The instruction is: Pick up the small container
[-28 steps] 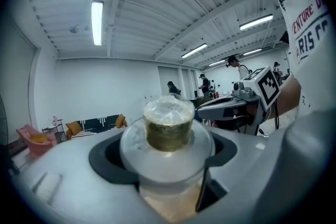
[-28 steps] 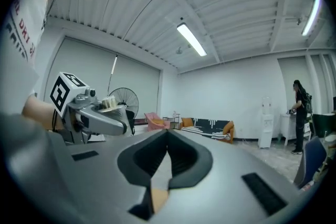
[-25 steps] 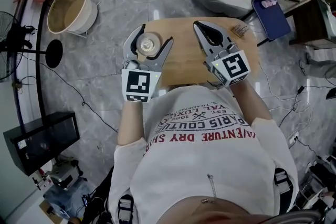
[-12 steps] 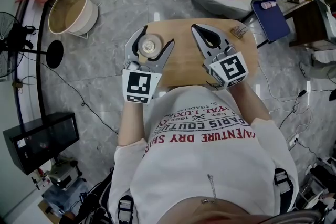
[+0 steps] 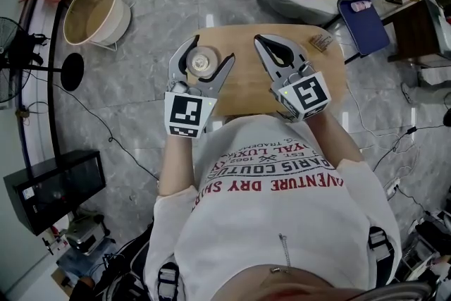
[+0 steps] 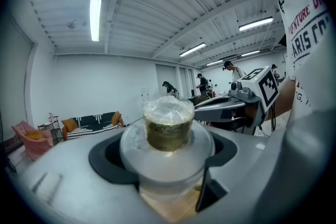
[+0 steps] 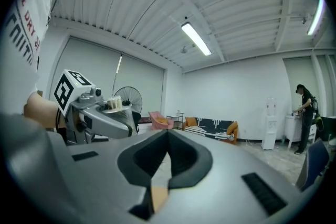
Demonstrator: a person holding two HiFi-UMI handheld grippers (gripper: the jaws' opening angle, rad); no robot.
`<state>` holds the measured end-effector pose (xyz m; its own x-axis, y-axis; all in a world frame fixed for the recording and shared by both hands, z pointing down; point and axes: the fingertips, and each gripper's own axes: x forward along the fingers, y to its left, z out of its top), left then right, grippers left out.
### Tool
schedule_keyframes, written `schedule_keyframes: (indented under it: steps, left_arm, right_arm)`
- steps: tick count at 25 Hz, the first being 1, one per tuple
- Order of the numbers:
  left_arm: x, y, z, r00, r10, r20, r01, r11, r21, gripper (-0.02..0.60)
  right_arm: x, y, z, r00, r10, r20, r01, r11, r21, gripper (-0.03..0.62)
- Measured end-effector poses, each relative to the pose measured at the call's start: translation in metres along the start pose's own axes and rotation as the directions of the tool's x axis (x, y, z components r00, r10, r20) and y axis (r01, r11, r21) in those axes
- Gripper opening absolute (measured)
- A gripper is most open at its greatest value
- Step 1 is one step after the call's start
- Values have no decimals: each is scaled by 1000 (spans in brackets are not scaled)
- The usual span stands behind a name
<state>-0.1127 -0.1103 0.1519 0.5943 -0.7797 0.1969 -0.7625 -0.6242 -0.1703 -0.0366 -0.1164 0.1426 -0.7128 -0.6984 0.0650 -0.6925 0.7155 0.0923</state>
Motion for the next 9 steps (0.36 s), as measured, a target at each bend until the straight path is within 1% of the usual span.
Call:
schedule_keyframes:
  steps: [9]
  left_arm:
    - [10,3,-1,1000,-12,-10,12,1000,-4,345]
  right_arm:
    - [5,-8,-3,1000,-3,-5,3,1000,18,6]
